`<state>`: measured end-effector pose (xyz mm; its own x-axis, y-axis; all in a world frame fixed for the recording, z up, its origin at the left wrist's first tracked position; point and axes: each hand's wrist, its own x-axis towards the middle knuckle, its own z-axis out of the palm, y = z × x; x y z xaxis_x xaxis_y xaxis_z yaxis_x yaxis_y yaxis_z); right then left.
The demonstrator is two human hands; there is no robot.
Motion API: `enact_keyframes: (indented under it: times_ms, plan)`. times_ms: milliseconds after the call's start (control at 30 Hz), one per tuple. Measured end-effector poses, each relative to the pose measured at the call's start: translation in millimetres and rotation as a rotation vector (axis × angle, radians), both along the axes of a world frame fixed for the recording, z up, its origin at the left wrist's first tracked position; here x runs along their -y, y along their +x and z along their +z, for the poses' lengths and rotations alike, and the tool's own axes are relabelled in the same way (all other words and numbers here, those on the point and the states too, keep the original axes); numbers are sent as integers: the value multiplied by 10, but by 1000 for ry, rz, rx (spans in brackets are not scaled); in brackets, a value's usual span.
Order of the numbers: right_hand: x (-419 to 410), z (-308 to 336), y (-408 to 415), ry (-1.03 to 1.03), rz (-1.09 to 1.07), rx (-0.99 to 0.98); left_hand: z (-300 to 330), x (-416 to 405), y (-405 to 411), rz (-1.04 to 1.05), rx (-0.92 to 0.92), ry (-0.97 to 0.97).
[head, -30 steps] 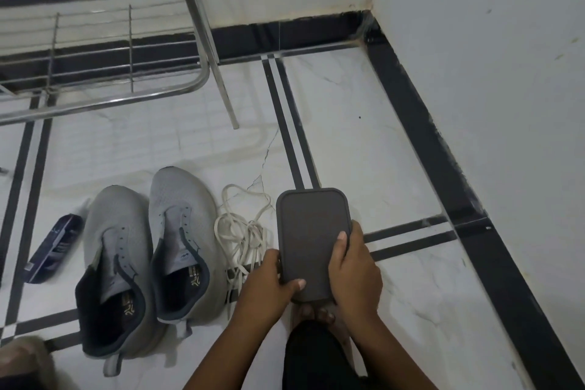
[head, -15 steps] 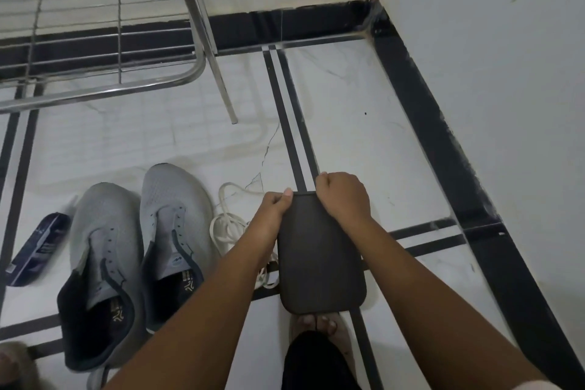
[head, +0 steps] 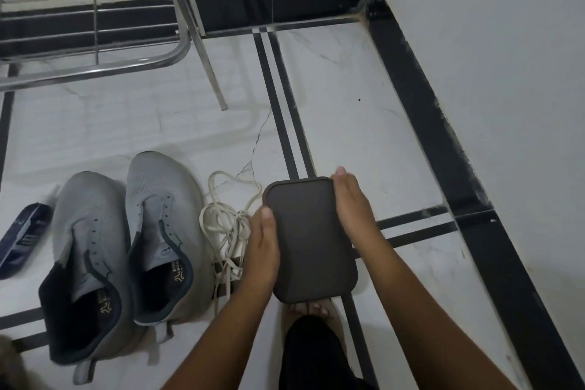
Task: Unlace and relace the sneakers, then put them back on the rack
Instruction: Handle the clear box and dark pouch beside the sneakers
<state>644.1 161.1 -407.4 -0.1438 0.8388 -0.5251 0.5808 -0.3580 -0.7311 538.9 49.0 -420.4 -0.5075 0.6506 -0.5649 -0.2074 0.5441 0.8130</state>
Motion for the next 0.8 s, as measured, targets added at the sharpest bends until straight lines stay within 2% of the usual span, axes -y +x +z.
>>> enact_keyframes:
  times_ms: [167, 400, 467, 533, 633, 700, 800]
  plan:
    - [680, -105, 247, 81, -63, 24, -56, 366, 210, -3, 6, 15]
    - [802, -220, 244, 292, -100, 254, -7, 313, 207, -69, -60, 3]
    - [792, -192, 241, 259, -88, 244, 23, 308, 185, -78, -31, 0]
    - [739, -88, 262, 139, -66, 167, 70, 325, 157, -104, -27, 13]
    - [722, 89, 410, -9, -50, 39, 84, 472, 141, -73, -128, -18]
    - [833, 161, 574, -6, 17, 84, 74, 614, 172, -56, -200, -21]
    - [1040, 229, 670, -11, 90, 135, 110, 733, 232, -145, -237, -15]
